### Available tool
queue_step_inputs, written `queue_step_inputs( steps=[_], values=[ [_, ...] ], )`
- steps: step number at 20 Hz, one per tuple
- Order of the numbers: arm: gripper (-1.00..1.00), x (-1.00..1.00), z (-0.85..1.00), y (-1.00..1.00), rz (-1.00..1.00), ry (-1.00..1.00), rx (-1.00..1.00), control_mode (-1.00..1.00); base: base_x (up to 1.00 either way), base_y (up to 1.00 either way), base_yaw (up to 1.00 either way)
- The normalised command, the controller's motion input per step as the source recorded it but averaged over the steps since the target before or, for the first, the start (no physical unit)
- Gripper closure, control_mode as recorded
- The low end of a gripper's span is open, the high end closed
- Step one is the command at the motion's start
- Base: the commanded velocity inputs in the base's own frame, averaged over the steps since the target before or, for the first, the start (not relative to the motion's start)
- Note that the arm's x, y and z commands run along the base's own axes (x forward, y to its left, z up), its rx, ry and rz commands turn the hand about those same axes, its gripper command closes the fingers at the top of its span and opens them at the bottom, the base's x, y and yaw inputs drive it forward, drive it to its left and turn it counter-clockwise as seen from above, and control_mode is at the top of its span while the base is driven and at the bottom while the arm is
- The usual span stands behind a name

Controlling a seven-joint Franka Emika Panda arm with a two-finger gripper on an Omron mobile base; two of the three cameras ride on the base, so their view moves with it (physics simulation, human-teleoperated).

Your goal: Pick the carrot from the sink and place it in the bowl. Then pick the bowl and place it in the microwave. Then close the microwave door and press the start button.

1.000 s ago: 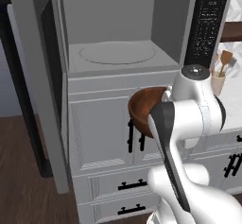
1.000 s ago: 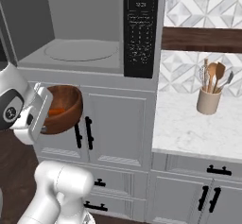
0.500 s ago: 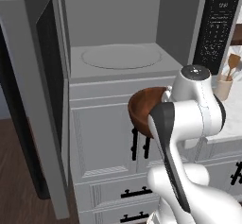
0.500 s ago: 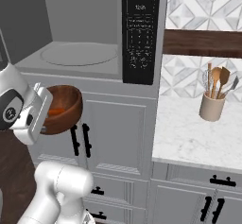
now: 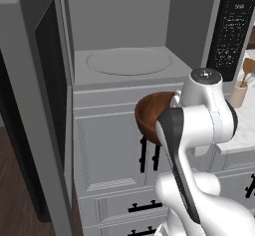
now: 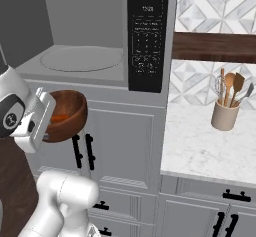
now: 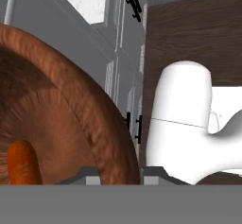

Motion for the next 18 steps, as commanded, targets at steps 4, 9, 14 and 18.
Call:
queue_step_inputs(
  steps=[4,9,14,18],
  values=[
    [1.0,0.0,0.0,0.0,0.0,0.0,0.0,1.0,-0.03,0.0,0.01],
    [1.0,-0.45,0.23,0.0,0.0,-0.3,0.0,-1.0,0.0,0.0,0.0],
    [1.0,0.19,0.67,0.02,0.0,-0.25,0.0,-1.0,0.0,0.0,0.0],
    [1.0,0.74,0.76,0.0,0.0,0.0,0.0,-1.0,0.0,0.0,0.0]
  ],
)
